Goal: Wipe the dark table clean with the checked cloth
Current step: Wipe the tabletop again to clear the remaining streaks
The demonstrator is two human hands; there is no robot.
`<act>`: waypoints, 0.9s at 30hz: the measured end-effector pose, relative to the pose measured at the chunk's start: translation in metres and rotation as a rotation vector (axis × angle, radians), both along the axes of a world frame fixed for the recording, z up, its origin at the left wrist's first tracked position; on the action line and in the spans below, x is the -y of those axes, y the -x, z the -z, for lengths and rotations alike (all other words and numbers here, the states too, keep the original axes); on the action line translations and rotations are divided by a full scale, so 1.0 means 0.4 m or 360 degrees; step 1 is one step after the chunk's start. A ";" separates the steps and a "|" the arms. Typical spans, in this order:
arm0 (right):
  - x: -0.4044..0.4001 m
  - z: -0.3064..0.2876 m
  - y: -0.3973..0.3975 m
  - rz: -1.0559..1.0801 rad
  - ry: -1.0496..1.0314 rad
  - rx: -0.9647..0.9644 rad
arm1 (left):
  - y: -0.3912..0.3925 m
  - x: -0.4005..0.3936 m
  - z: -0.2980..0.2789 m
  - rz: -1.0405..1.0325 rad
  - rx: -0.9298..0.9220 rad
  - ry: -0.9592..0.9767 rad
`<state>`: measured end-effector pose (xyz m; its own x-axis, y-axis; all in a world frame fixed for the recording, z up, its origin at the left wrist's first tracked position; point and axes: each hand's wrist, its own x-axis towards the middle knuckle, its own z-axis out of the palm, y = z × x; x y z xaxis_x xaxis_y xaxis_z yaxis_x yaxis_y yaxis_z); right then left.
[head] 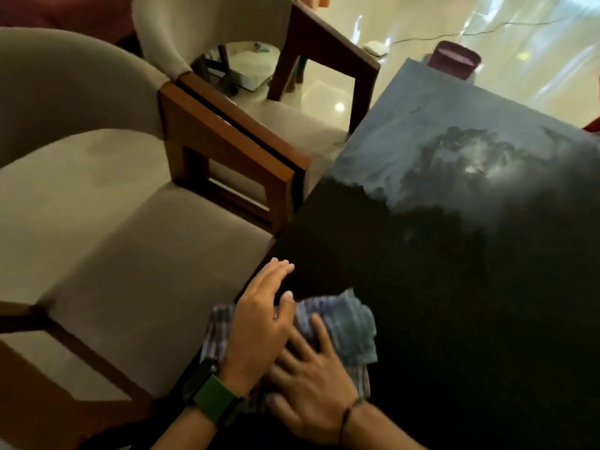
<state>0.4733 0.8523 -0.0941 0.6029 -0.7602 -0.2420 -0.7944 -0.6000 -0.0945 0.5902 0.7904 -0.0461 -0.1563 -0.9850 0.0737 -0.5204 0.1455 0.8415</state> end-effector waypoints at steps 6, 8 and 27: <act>0.070 0.009 0.073 0.0114 0.0176 0.0030 | 0.070 0.058 0.002 0.0194 -0.0050 -0.0059; 0.171 0.006 0.108 0.0482 0.0183 0.0019 | 0.089 0.090 0.010 0.0259 -0.0088 -0.0073; 0.662 0.022 0.364 0.1135 0.0148 0.0047 | 0.242 0.275 0.057 0.0208 -0.0069 0.0043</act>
